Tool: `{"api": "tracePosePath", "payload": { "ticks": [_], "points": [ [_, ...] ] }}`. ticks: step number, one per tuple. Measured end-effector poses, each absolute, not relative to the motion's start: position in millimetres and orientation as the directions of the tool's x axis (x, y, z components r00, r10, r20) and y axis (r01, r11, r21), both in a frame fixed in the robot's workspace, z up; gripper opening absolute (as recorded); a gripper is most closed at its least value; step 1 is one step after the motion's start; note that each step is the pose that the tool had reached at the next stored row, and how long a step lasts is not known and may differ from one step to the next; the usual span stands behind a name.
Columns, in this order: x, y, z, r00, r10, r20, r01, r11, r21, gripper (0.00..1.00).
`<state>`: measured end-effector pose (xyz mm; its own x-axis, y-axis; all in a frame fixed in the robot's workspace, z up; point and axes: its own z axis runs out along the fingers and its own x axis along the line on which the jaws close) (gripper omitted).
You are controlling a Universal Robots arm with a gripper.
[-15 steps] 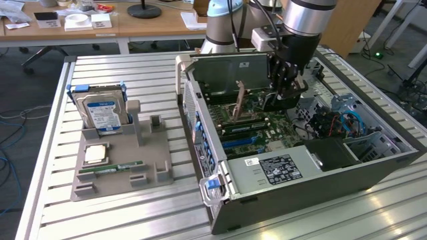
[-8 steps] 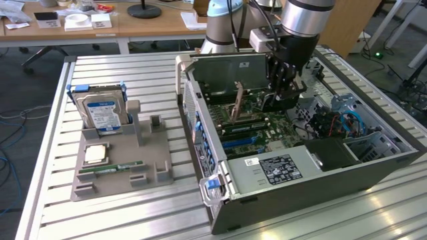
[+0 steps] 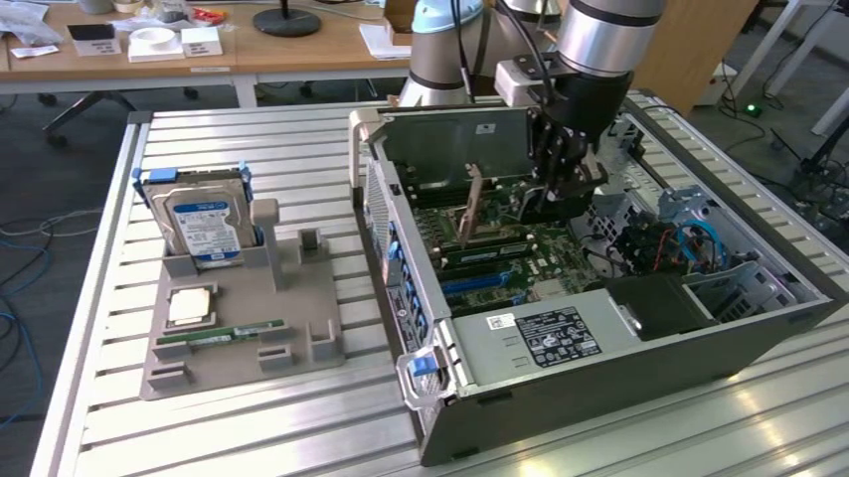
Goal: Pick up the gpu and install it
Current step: 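Insert the gpu into the slot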
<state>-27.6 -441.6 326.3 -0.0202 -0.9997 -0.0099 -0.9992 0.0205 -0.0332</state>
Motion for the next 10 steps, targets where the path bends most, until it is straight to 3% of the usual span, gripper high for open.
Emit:
{"api": "tracePosePath", "payload": {
  "ticks": [10],
  "points": [
    [-27.7, -441.6, 325.7, -0.02, -1.0, -0.01, -0.999, 0.021, -0.033, 0.26]
  ]
}}
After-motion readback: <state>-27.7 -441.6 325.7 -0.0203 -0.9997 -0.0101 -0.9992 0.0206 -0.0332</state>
